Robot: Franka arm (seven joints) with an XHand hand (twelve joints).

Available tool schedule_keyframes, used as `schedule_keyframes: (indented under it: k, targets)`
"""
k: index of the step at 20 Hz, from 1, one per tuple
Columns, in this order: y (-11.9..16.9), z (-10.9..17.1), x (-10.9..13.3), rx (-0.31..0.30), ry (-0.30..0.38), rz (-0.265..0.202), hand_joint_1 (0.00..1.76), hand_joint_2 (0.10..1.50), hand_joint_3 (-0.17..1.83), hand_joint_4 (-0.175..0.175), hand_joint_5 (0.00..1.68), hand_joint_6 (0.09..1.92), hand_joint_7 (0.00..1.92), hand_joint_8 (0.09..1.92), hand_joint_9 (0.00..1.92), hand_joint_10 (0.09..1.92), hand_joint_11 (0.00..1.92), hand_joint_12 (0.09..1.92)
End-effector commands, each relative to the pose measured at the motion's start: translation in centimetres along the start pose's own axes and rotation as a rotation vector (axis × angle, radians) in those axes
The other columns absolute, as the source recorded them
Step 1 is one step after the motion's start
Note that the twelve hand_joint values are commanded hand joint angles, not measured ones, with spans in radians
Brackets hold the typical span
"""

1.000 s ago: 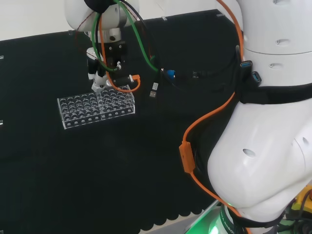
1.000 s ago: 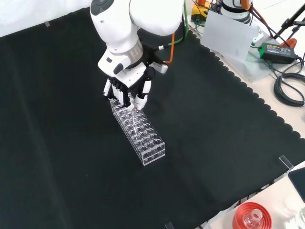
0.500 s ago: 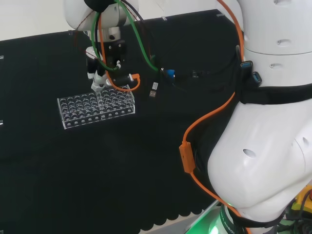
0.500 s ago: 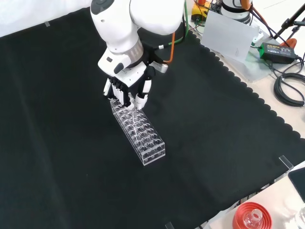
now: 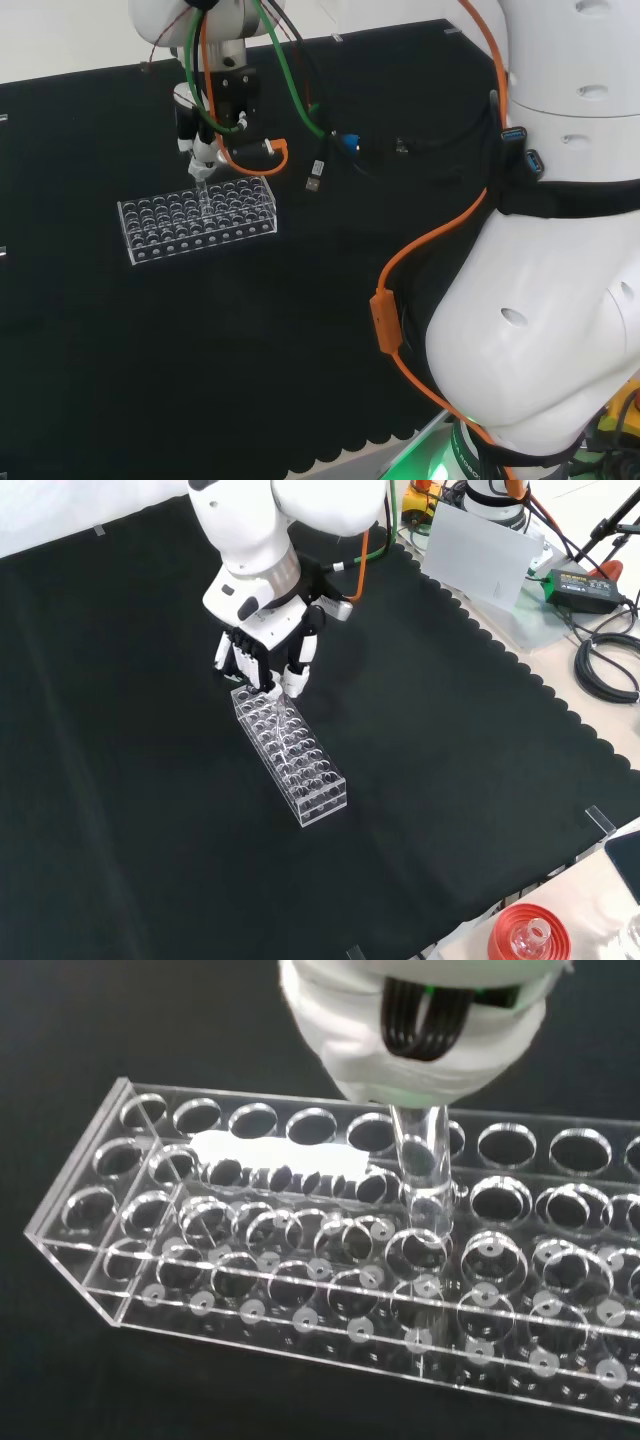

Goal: Pick up the test tube.

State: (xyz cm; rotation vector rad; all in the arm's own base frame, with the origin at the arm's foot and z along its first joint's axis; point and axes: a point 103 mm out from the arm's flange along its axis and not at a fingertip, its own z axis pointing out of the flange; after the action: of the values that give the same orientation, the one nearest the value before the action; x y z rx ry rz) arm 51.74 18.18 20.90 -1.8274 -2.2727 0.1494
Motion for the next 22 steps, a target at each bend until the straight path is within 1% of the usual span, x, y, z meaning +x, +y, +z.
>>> schedule_keyframes:
  k: [1, 8, 19, 22]
  targets:
    - [-0.6, -1.4, 0.1, -0.008, -0.004, -0.011, 1.42, 0.72, 0.51, -0.175, 1.24, 0.64, 1.36, 0.74, 1.25, 0.44, 0.63, 1.28]
    - [-1.0, -2.7, 0.5, -0.011, -0.020, -0.028, 1.42, 0.71, 0.52, -0.175, 1.24, 0.63, 1.37, 0.73, 1.25, 0.43, 0.63, 1.28]
    - [-1.5, -3.6, 0.7, -0.032, -0.018, -0.046, 1.42, 0.70, 0.53, -0.175, 1.25, 0.62, 1.38, 0.72, 1.26, 0.42, 0.63, 1.28]
    - [-2.1, -4.8, 0.7, -0.045, -0.022, -0.049, 1.42, 0.70, 0.54, -0.175, 1.25, 0.62, 1.38, 0.72, 1.26, 0.42, 0.63, 1.28]
